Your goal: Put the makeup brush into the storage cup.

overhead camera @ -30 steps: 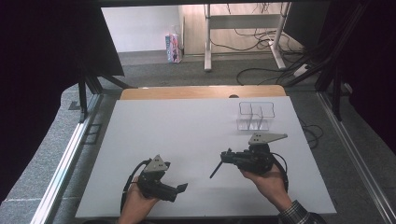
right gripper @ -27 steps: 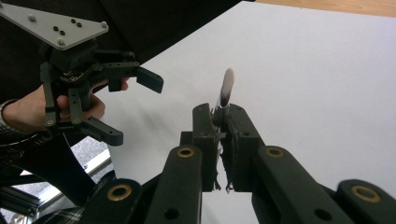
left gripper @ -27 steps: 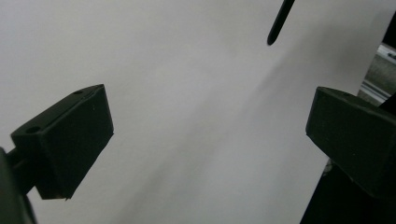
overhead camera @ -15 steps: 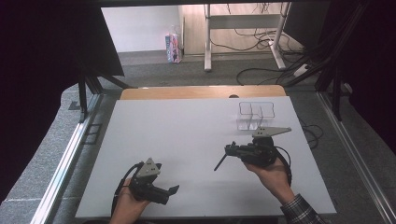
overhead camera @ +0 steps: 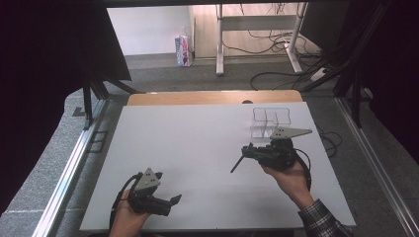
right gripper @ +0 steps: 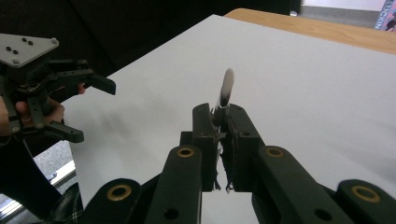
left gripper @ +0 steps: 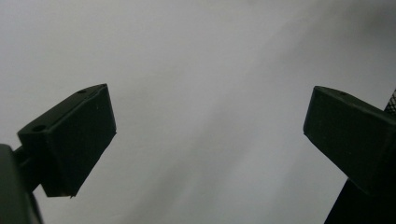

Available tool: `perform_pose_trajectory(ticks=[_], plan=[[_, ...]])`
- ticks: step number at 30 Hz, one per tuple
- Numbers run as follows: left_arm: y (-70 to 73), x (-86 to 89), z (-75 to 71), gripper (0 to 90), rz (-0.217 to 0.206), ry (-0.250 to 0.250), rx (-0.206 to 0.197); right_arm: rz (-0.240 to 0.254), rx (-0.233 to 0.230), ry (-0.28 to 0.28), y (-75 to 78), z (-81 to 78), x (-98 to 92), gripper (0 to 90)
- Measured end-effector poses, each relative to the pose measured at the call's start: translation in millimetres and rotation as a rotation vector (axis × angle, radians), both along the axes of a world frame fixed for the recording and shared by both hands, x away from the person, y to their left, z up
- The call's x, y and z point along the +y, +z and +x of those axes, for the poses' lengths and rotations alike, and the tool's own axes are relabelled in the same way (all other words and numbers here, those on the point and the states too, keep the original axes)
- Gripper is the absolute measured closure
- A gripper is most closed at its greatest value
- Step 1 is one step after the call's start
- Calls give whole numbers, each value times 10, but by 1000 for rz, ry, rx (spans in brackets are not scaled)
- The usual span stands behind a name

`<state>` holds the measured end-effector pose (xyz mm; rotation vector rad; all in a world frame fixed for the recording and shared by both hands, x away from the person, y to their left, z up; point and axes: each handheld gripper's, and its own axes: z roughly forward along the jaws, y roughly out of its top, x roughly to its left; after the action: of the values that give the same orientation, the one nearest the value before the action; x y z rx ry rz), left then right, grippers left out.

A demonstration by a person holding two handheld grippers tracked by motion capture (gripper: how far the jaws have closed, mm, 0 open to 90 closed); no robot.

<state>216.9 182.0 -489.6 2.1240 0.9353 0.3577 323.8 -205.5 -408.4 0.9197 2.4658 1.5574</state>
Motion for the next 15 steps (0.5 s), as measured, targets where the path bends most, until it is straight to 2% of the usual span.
perform_pose_trajectory(ticks=[5,9,15], plan=[[-6,72,-20,29,-4,24,-10,-5,-11,-18,45,54,-46,837],[3,125,-44,30,-4,37,-32,-6,-17,-36,83,89,-93,837],[-6,211,-60,29,-6,64,-34,-16,-36,-59,142,158,-153,837]])
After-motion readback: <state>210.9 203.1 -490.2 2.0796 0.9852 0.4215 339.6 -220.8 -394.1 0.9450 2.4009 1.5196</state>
